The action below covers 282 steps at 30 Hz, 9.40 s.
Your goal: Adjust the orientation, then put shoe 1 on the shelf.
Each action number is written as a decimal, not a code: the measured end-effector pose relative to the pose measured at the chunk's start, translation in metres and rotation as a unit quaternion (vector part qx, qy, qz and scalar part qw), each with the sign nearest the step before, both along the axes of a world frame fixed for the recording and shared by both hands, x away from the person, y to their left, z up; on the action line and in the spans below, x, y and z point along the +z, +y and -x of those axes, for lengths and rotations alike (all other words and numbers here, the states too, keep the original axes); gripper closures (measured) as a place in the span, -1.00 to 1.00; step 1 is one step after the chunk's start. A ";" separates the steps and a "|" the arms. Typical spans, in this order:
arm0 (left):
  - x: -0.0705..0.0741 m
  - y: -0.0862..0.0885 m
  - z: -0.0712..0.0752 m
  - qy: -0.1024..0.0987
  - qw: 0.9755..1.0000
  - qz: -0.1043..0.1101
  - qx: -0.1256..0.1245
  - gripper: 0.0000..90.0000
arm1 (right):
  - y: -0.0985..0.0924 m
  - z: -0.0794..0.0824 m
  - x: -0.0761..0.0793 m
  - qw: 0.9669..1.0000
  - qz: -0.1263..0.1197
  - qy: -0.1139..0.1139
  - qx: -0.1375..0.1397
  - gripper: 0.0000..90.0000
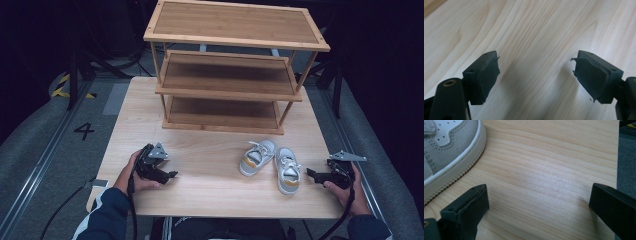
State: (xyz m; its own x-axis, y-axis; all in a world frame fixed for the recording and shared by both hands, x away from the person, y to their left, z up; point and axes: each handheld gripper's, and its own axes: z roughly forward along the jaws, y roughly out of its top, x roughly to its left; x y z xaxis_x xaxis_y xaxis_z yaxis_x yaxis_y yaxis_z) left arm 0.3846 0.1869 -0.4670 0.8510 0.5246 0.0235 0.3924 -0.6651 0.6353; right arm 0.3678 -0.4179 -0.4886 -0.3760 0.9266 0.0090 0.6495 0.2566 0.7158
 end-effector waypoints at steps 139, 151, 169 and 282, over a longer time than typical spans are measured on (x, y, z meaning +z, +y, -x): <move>0.023 -0.128 -0.023 0.062 0.962 -0.010 -0.265 0.56 | 0.000 -0.003 0.000 1.000 0.002 0.002 0.007 -0.99; 0.028 -0.124 -0.031 0.050 0.956 -0.048 -0.285 0.56 | 0.001 -0.006 0.000 1.000 0.002 0.003 0.007 -0.99; 0.049 -0.113 -0.093 0.020 0.964 -0.034 -0.264 0.56 | 0.000 -0.004 0.000 1.000 0.002 0.001 0.005 -0.99; 0.002 -0.077 -0.057 -0.074 0.995 0.030 0.055 -0.47 | 0.001 -0.002 0.000 1.000 0.003 0.002 0.006 -0.99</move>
